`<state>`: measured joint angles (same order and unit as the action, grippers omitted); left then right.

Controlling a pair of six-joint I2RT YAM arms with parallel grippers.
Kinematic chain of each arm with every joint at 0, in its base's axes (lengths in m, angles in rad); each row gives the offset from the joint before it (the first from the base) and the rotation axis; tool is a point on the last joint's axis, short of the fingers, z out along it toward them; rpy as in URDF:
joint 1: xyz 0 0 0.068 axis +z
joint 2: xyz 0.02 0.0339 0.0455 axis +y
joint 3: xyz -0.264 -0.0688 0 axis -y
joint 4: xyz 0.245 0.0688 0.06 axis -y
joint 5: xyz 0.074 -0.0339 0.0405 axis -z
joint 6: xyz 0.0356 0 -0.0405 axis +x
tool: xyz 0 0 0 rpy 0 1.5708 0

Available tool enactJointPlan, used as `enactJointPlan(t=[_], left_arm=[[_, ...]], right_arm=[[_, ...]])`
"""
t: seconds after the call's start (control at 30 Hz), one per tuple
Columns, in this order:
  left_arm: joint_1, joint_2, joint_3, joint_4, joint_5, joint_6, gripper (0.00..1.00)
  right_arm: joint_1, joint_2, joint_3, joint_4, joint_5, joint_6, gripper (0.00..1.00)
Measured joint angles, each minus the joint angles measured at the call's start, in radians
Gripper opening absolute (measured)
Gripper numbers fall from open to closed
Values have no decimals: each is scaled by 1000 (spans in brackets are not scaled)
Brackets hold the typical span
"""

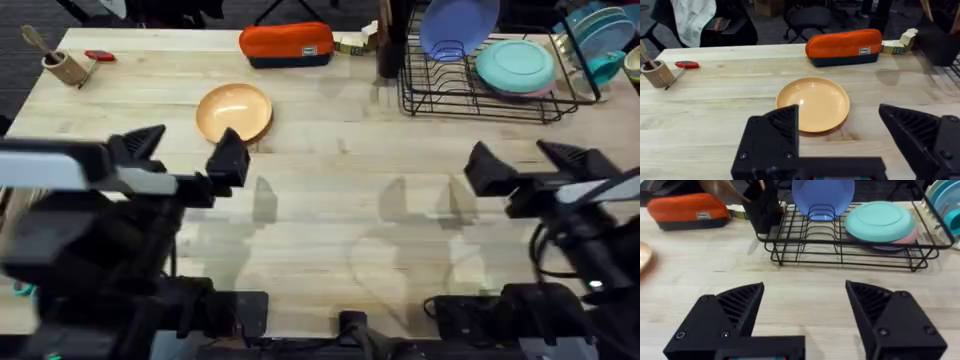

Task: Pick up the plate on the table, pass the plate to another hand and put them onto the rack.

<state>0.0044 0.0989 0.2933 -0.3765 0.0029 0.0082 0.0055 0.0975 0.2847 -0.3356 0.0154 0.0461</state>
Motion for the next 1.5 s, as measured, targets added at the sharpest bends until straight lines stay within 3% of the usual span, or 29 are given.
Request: enactJointPlan(t=[0.23, 0.27, 0.33, 0.6, 0.8, 1.03, 1.2, 1.5], left_arm=[[0, 272, 272, -138, 0, 0, 993], [0, 402, 390, -191, 4, 0, 993], [0, 484, 468, -224, 11, 0, 993], [0, 708, 679, -337, 64, 0, 993], [0, 812, 735, -373, 83, 0, 993], [0, 846, 735, -375, 81, 0, 993], [4, 856, 735, -349, 7, 1, 993], [120, 985, 737, -236, -53, 3, 993]], right_arm=[[0, 253, 245, -96, 0, 3, 994], [0, 389, 358, -150, 0, 3, 994], [0, 479, 436, -182, 0, 3, 994], [0, 717, 645, -254, -8, 3, 995], [0, 789, 705, -271, -12, 3, 995], [0, 793, 705, -272, -12, 3, 995], [0, 793, 706, -272, -12, 3, 995], [0, 793, 705, -272, -12, 3, 995]])
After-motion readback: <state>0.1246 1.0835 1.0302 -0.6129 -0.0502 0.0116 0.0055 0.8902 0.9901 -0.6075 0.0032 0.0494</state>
